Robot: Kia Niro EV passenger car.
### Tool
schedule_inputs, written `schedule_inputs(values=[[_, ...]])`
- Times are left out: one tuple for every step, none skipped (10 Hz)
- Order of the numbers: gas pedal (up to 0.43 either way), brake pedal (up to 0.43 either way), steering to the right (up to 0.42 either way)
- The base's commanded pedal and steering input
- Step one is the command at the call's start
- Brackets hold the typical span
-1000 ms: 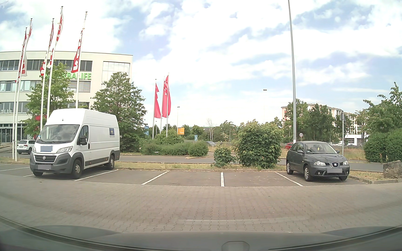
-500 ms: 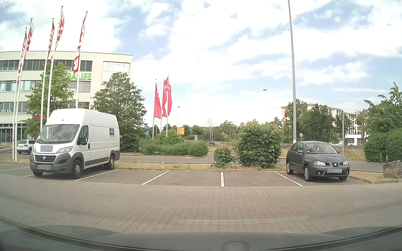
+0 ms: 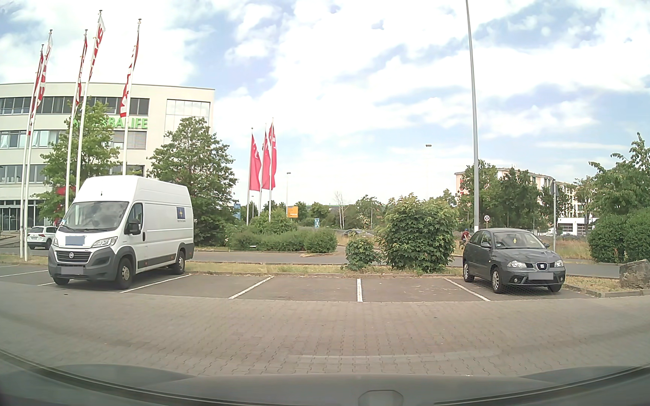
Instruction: Follow the waypoints while adhering to traffic rules and regulations
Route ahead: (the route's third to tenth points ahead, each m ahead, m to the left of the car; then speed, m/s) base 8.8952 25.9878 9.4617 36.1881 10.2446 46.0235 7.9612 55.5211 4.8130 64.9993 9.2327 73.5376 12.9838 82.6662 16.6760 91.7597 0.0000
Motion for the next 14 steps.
schedule_inputs(values=[[0.000,0.384,0.001],[0.000,0.384,0.001],[0.000,0.384,0.002],[0.000,0.384,0.003],[0.000,0.384,0.003],[0.000,0.384,0.003],[0.000,0.384,0.003],[0.000,0.384,0.003],[0.000,0.384,0.003],[0.000,0.384,0.003],[0.000,0.384,0.003],[0.000,0.384,0.003],[0.000,0.384,0.003],[0.000,0.384,0.003]])
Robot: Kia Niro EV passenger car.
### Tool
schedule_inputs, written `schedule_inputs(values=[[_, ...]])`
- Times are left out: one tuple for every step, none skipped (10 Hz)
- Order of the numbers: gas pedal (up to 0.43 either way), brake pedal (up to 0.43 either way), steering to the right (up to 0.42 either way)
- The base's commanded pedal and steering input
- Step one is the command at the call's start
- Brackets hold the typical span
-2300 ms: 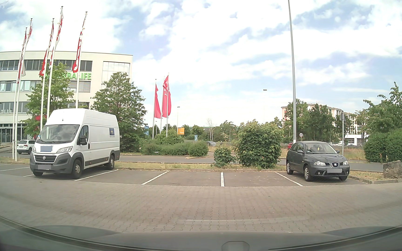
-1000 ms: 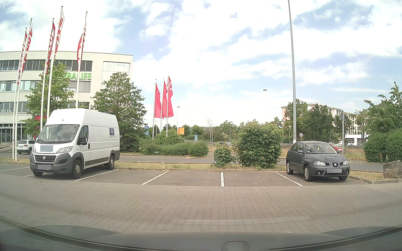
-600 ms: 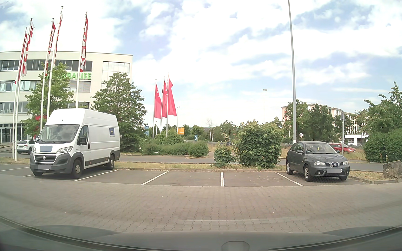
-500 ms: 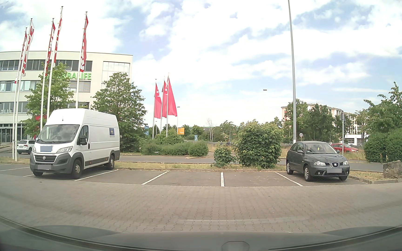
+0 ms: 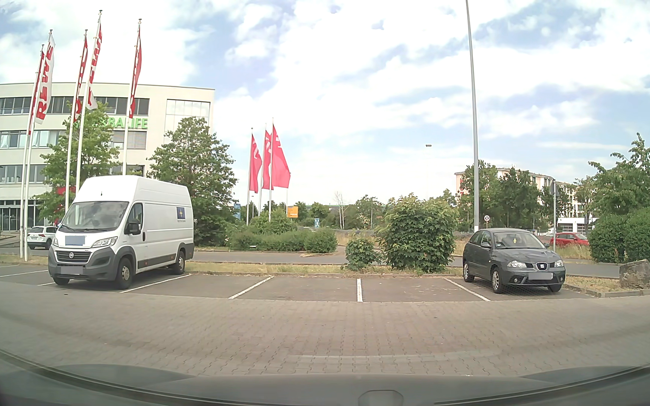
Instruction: Follow the waypoints while adhering to traffic rules and regulations
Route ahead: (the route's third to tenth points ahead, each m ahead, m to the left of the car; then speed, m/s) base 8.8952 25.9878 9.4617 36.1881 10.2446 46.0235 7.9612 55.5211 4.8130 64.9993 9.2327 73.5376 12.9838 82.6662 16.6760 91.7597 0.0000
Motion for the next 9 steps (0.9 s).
schedule_inputs(values=[[0.000,0.384,0.003],[0.000,0.384,0.003],[0.000,0.384,0.003],[0.000,0.384,0.003],[0.000,0.384,0.003],[0.000,0.384,0.003],[0.000,0.384,0.003],[0.000,0.384,0.003],[0.000,0.384,0.003]])
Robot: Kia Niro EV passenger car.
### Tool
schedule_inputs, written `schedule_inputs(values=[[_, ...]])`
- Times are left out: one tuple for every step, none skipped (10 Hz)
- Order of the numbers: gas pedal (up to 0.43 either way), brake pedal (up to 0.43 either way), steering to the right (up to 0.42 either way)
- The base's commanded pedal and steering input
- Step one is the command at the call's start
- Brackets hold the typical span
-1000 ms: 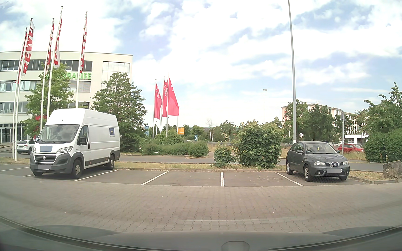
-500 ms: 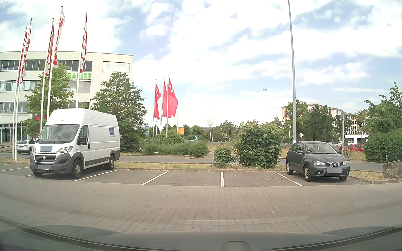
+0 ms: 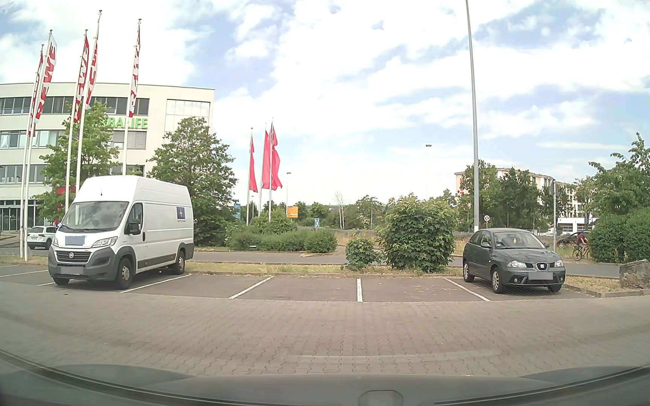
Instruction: Follow the waypoints while adhering to traffic rules and regulations
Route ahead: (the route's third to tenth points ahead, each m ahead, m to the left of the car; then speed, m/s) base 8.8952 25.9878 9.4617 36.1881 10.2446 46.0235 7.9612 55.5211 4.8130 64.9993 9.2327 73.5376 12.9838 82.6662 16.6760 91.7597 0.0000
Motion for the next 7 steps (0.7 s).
schedule_inputs(values=[[0.000,0.384,0.003],[0.000,0.384,0.003],[0.000,0.384,0.003],[0.000,0.384,0.003],[0.000,0.384,0.003],[0.000,0.384,0.003],[0.000,0.384,0.003]])
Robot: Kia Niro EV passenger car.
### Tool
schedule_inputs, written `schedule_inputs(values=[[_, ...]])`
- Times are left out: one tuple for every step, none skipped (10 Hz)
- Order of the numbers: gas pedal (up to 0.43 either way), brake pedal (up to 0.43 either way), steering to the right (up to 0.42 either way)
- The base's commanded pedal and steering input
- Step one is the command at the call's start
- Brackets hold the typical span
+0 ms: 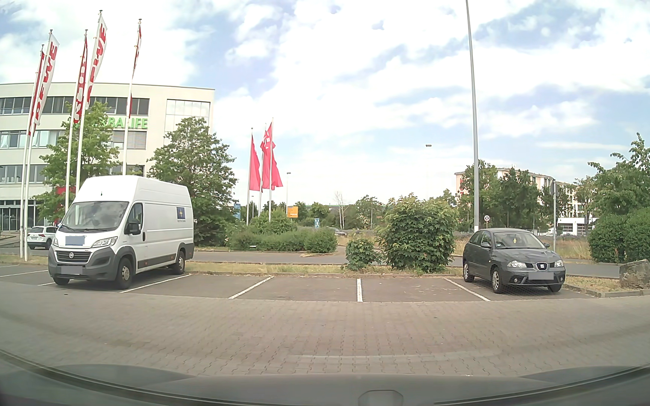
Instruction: Follow the waypoints while adhering to traffic rules and regulations
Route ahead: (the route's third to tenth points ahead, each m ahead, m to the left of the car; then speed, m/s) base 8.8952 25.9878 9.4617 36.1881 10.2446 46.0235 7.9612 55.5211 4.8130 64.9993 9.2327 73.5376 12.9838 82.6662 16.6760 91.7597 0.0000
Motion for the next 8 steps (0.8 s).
schedule_inputs(values=[[0.000,0.384,0.003],[0.000,0.384,0.003],[0.000,0.384,0.003],[0.000,0.384,0.003],[0.000,0.378,0.004],[0.000,0.378,0.006],[0.000,0.378,0.006],[0.000,0.378,0.006]])
